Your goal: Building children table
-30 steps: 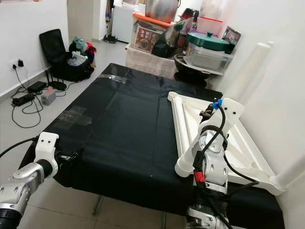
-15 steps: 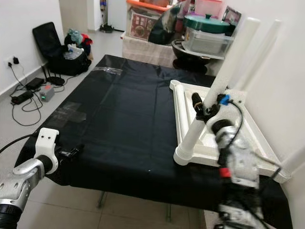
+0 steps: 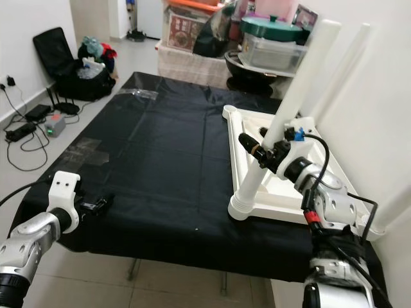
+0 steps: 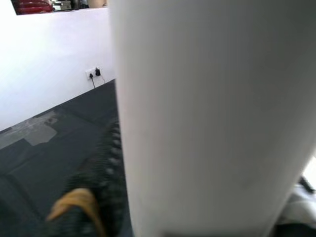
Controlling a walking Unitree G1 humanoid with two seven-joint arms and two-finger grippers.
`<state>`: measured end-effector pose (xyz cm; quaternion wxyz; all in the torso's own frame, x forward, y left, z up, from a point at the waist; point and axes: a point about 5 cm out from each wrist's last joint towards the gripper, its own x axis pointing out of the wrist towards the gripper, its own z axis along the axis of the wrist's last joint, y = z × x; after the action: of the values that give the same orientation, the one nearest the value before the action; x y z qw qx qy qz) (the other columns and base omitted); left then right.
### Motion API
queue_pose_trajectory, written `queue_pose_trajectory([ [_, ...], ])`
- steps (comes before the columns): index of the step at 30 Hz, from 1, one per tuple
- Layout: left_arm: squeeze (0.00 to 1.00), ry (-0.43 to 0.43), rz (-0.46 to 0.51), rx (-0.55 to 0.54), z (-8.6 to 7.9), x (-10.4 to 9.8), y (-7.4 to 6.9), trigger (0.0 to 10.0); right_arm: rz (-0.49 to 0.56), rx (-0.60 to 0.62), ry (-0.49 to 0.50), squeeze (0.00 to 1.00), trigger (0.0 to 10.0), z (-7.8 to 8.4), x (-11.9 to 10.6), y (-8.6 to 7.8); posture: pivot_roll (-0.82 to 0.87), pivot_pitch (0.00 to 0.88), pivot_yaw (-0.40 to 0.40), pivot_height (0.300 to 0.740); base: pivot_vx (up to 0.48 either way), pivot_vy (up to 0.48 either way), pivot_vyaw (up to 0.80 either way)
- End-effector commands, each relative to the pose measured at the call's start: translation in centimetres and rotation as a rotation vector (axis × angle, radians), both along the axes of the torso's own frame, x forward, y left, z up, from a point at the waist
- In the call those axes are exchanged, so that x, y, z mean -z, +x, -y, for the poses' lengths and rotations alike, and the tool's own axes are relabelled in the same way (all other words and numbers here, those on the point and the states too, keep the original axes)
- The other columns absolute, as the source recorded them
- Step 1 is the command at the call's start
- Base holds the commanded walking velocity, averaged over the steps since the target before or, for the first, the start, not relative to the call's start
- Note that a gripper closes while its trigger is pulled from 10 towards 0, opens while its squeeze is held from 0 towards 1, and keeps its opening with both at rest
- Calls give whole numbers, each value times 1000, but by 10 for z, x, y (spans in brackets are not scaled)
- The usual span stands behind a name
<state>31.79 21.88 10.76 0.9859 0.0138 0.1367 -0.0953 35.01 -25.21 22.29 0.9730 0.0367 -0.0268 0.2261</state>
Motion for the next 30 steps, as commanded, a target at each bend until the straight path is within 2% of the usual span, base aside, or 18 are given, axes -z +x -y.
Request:
queue_pose_trajectory([
  [1, 0, 10, -30, 5, -2, 6, -2, 10000, 6, 7, -2, 0, 0, 1, -1, 4, 129, 0, -160, 740, 0, 0, 0],
  [12, 0, 8, -34, 17, 2, 7, -1, 10000, 45, 98, -17, 0, 0, 8, -4, 3, 105, 0, -145, 740, 0, 0, 0],
  [13, 0, 7, -33, 20, 3, 7, 0, 10000, 47, 149, -32, 0, 0, 9, -4, 3, 100, 0, -142, 740, 0, 0, 0],
  [14, 0, 6, -33, 21, 3, 7, 0, 10000, 26, 263, -60, 0, 0, 13, -1, 5, 95, 0, -141, 740, 0, 0, 0],
  [15, 0, 3, -32, 22, 3, 7, 0, 10000, 20, 435, -99, 0, 0, 20, 1, 6, 90, 0, -137, 740, 0, 0, 0],
  [16, 0, 3, -32, 22, 3, 7, 0, 10000, 20, 435, -99, 0, 0, 20, 1, 6, 90, 0, -137, 740, 0, 0, 0],
  [17, 0, 1, -32, 23, 4, 7, 1, 10000, 20, 552, -126, 0, 0, 25, 2, 6, 90, 0, -137, 740, 0, 0, 0],
  [20, 0, 1, -32, 23, 4, 7, 1, 10000, 20, 552, -126, 0, 0, 25, 2, 6, 90, 0, -137, 740, 0, 0, 0],
  [21, 0, -4, -33, 28, 5, 7, 0, 10000, 0, 684, -105, 0, 0, 30, 6, 5, 88, 0, -132, 740, 0, 0, 0],
  [22, 0, -9, -32, 35, 7, 7, 0, 10000, -35, 837, -71, 0, 0, 34, 20, 0, 95, 0, -138, 740, 0, 0, 0],
  [23, 0, -12, -30, 40, 9, 7, -1, 10000, -66, 932, -46, 0, 0, 36, 30, -5, 96, 0, -139, 740, 0, 0, 0],
  [25, 0, -14, -29, 44, 10, 7, -1, 10000, -92, 1013, -31, 0, 0, 37, 40, -10, 96, 0, -139, 740, 0, 0, 0],
  [27, 0, -14, -29, 44, 10, 7, -1, 10000, -91, 1013, -31, 0, 0, 37, 40, -10, 96, 0, -139, 740, 0, 0, 0],
  [28, 0, -16, -30, 41, 8, 7, -2, 10000, -99, 1130, -22, 0, 0, 52, 41, -17, 95, 0, -141, 740, 0, 0, 0],
  [29, 0, -16, -30, 41, 8, 7, -2, 10000, -99, 1130, -22, 0, 0, 52, 41, -17, 95, 0, -141, 740, 0, 0, 0],
  [30, 0, -24, -32, 38, 7, 7, -2, 10000, -101, 1223, -24, 0, 0, 64, 41, -24, 88, 0, -139, 740, 0, 0, 0],
])
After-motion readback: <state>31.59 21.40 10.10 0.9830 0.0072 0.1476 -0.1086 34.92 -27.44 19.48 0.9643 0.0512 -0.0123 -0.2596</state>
